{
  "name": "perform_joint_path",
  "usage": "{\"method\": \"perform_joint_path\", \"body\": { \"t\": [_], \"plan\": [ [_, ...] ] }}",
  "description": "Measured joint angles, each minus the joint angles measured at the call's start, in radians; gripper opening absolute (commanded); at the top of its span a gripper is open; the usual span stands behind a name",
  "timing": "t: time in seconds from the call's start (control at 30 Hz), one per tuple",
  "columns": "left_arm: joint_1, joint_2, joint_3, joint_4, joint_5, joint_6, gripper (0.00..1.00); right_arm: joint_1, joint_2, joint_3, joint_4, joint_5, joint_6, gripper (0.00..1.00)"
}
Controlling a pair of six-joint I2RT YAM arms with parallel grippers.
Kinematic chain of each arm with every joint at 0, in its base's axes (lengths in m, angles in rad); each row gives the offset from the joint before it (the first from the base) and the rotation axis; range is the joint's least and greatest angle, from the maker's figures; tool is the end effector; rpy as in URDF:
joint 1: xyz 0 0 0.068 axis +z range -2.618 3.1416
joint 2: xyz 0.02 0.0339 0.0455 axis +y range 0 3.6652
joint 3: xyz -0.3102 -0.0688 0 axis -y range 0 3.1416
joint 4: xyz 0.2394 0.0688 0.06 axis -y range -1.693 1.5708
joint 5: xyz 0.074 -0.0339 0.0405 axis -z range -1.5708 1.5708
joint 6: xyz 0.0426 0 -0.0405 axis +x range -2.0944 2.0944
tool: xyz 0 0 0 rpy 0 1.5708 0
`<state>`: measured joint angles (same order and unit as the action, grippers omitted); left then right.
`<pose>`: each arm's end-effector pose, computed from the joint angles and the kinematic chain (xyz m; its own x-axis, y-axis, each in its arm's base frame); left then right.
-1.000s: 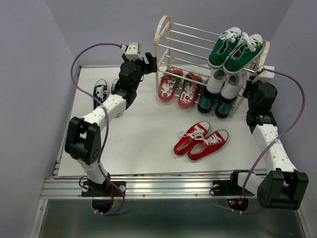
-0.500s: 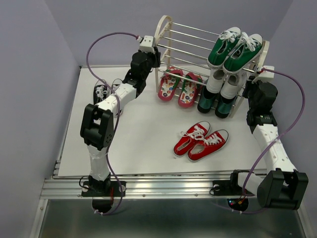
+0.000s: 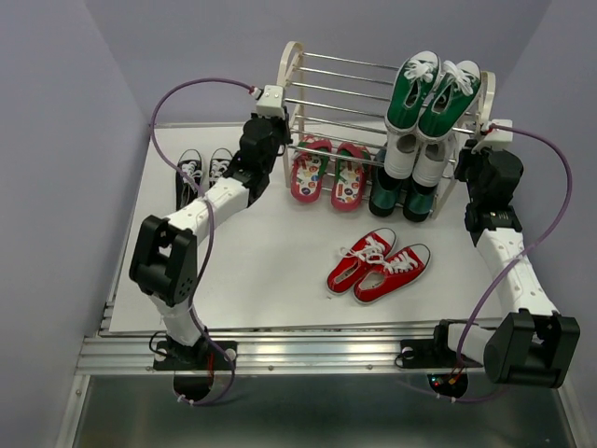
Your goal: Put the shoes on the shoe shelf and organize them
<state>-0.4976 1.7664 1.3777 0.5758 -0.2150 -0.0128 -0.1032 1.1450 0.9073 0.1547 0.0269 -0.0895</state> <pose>0.3894 -0.2012 0.4041 0.1598 -0.1010 -0.9820 0.2842 0.9573 -0.0523 0.2534 -0.0274 0.3883 -0.0937 -0.0801 -0.9924 0.1218 0.9884 -0.0913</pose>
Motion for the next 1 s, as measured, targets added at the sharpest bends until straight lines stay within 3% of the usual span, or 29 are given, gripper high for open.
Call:
{"method": "perform_joint_path", "body": {
  "t": [0.13, 0.27, 0.3, 0.37, 0.4, 0.47, 0.5, 0.57, 0.6, 0.7, 1.0],
  "plan": [
    [-0.005, -0.121, -0.126, -0.013, -0.037, -0.011, 0.00, 0.000, 0.038, 0.029, 0.001, -0.056, -0.009, 0.01],
    [-0.005, -0.200, -0.211, -0.012, -0.053, -0.022, 0.07, 0.000, 0.078, 0.061, 0.002, -0.111, -0.015, 0.06],
    [-0.005, -0.211, -0.221, -0.013, -0.058, -0.023, 0.14, 0.000, 0.087, 0.068, 0.002, -0.123, -0.016, 0.14],
    [-0.005, -0.225, -0.232, -0.019, -0.070, -0.028, 0.39, 0.000, 0.100, 0.079, 0.003, -0.142, -0.016, 0.17],
    [-0.005, -0.229, -0.235, -0.019, -0.072, -0.030, 0.47, 0.000, 0.103, 0.080, 0.003, -0.146, -0.016, 0.20],
    [-0.005, -0.241, -0.243, -0.026, -0.080, -0.068, 0.65, 0.000, 0.106, 0.081, 0.006, -0.151, -0.013, 0.32],
    [-0.005, -0.249, -0.247, -0.034, -0.085, -0.083, 0.69, 0.000, 0.106, 0.081, 0.006, -0.150, -0.011, 0.46],
    [-0.005, -0.268, -0.252, -0.055, -0.091, -0.104, 0.83, 0.000, 0.106, 0.081, 0.004, -0.154, -0.014, 0.60],
    [-0.005, -0.277, -0.255, -0.063, -0.092, -0.112, 0.87, 0.000, 0.105, 0.081, -0.001, -0.150, -0.001, 0.80],
    [-0.005, -0.327, -0.279, -0.098, -0.097, -0.141, 0.94, 0.007, 0.103, 0.077, -0.028, -0.142, 0.016, 1.00],
    [-0.013, -0.484, -0.391, -0.245, -0.095, -0.266, 0.96, 0.007, 0.026, 0.074, -0.153, -0.031, 0.134, 1.00]
  ]
}}
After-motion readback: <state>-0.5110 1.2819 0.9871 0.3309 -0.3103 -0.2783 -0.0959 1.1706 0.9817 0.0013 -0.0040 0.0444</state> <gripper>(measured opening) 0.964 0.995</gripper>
